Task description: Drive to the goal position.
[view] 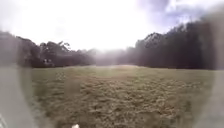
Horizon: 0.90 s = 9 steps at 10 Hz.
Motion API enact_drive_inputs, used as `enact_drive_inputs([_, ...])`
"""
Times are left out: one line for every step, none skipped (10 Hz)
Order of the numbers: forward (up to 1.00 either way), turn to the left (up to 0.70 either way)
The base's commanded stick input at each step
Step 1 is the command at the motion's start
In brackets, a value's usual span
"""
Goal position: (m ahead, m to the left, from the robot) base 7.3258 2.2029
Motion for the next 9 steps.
enact_drive_inputs([0.7, 0.01])
enact_drive_inputs([0.7, 0.01])
enact_drive_inputs([0.7, 0.01])
enact_drive_inputs([0.7, 0.01])
enact_drive_inputs([0.7, 0.01])
enact_drive_inputs([0.7, 0.0])
enact_drive_inputs([0.7, 0.0])
enact_drive_inputs([0.7, 0.0])
enact_drive_inputs([0.7, 0.0])
